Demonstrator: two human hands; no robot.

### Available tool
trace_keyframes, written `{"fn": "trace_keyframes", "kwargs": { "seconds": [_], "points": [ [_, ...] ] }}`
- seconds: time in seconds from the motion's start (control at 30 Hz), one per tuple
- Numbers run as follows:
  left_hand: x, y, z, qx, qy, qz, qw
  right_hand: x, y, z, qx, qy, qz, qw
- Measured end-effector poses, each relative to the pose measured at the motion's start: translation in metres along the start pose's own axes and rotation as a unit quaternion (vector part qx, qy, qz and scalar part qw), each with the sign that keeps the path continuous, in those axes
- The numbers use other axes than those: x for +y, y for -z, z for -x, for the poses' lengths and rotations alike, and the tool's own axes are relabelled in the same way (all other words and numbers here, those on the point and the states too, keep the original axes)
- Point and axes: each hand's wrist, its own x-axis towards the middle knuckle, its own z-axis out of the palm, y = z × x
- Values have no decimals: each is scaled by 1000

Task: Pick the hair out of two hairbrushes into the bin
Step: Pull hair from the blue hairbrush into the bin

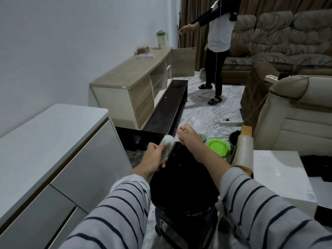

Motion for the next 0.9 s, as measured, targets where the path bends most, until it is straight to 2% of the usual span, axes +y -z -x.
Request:
{"fn": "trace_keyframes", "kwargs": {
  "seconds": [0.07,0.13,0.2,0.33,0.43,0.47,0.53,0.63,0.7,0.9],
  "points": [
    [2,2,1,6,-1,1,1000,0,1,5,-8,42,197,979],
    [3,2,3,10,-3,-5,1000,1,1,9,-6,97,356,929],
    [5,1,5,10,-2,-4,1000,5,0,12,25,177,465,867],
    [9,-3,8,6,-16,-34,999,10,-4,9,106,268,513,808],
    [11,-6,10,0,-22,-49,999,13,-7,5,127,291,578,752],
    [10,-7,10,-5,-23,-49,998,14,-6,4,137,295,584,744],
    [11,-9,11,-8,-31,-46,998,14,-6,3,157,277,548,774],
    [16,-9,10,-4,-42,-37,998,10,-9,2,124,151,395,898],
    [19,-9,8,-4,-39,-36,999,8,-9,2,98,81,280,952],
    [11,0,6,11,-22,-48,999,-1,-2,2,69,34,61,995]
  ]
}}
